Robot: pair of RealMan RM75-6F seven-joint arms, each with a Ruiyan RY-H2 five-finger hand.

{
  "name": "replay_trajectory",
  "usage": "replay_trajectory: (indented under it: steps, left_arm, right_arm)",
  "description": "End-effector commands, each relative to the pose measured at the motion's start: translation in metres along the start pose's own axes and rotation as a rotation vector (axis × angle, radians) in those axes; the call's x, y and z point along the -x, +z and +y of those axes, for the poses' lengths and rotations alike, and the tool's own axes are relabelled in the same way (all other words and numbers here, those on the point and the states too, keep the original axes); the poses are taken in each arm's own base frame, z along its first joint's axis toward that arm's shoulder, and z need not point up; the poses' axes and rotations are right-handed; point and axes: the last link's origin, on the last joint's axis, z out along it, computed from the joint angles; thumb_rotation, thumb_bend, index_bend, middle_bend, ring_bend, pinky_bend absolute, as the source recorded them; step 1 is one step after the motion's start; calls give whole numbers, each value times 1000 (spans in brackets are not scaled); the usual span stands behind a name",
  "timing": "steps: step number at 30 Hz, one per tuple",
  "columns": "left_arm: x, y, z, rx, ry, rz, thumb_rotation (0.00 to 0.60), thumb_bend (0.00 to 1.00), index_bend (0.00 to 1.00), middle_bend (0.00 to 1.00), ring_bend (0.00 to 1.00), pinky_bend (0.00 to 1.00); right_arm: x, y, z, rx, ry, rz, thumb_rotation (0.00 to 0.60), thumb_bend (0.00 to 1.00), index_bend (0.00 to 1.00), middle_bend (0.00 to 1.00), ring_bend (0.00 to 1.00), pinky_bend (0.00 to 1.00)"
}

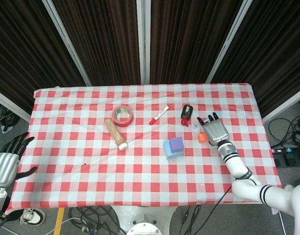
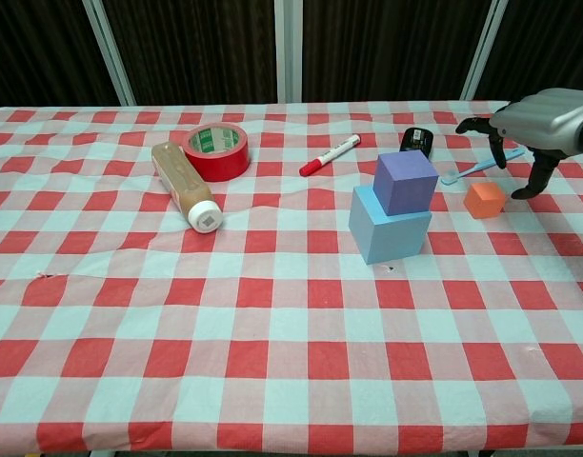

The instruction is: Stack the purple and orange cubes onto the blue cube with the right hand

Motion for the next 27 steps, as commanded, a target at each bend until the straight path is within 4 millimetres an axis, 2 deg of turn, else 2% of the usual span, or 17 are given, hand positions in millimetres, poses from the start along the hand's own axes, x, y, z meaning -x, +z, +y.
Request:
replay_trajectory:
  steps: [1, 27]
  left_arm:
    - [0, -1, -1, -1, 2, -2, 600, 173, 203, 184, 132, 242]
    - [-2, -3, -5, -8, -7, 6, 600, 173, 203, 184, 132, 241]
  right_arm:
    - [1, 4, -5, -14, -6, -6, 600, 122, 0, 406, 109, 65]
    - [10, 18, -22, -43, -17, -39, 600, 136, 0, 428, 111, 79]
